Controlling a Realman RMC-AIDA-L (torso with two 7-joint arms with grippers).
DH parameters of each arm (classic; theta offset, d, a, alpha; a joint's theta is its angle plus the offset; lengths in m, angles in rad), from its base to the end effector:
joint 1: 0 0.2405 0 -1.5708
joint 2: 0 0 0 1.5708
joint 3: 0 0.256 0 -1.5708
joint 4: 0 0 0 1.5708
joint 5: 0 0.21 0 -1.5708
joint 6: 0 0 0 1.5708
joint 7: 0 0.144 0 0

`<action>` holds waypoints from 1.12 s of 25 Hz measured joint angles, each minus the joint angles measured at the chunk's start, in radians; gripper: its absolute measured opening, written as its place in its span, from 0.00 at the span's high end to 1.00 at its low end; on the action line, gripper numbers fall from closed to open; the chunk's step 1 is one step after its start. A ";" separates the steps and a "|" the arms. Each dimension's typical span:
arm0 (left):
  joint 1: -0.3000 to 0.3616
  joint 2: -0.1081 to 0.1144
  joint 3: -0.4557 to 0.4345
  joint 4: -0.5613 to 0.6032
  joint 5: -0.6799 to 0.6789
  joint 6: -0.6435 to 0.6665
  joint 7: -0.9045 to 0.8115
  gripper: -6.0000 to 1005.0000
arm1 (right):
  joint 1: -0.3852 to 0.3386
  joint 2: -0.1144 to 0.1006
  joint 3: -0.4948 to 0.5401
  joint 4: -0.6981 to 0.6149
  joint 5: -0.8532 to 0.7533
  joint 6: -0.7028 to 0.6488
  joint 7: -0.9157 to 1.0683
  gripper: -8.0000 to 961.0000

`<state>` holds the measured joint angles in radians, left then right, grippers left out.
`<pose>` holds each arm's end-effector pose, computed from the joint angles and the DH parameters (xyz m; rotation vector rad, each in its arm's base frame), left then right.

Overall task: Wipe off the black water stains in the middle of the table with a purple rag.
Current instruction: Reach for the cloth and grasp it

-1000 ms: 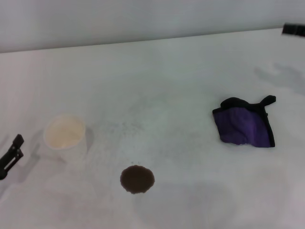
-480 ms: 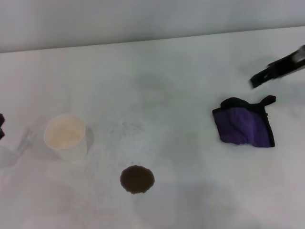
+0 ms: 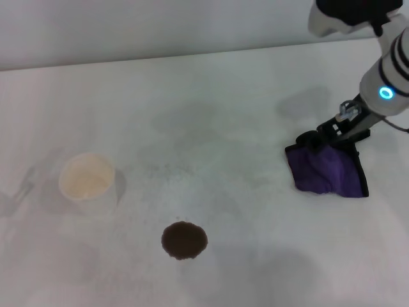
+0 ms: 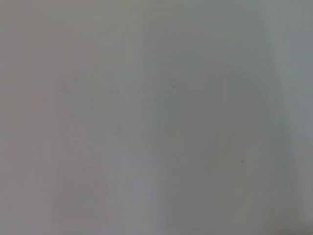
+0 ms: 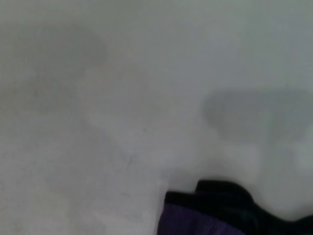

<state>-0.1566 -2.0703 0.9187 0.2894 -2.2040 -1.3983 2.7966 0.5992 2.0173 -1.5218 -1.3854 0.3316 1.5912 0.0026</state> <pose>-0.3665 0.2468 0.0204 -1.8239 -0.3132 -0.6476 0.2034 0.3575 0.0214 -2.0421 1.3319 -0.6151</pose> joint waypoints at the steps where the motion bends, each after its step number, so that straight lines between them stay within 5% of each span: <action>1: 0.000 0.000 0.000 0.002 0.000 0.002 0.002 0.12 | 0.004 0.000 -0.004 0.025 -0.001 -0.012 0.005 0.13; 9: -0.001 0.001 -0.017 0.005 0.000 0.003 0.004 0.12 | 0.028 0.002 -0.017 0.230 0.019 -0.132 0.011 0.15; 23: -0.001 0.001 -0.044 0.005 0.001 0.007 0.006 0.13 | 0.056 0.003 -0.072 0.302 0.020 -0.177 0.013 0.38; 28: -0.003 -0.001 -0.044 0.005 0.001 0.007 0.006 0.13 | 0.060 0.003 -0.092 0.298 0.019 -0.174 0.013 0.64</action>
<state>-0.1594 -2.0714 0.8742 0.2945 -2.2028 -1.3912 2.8026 0.6594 2.0203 -1.6134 -1.0876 0.3503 1.4174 0.0161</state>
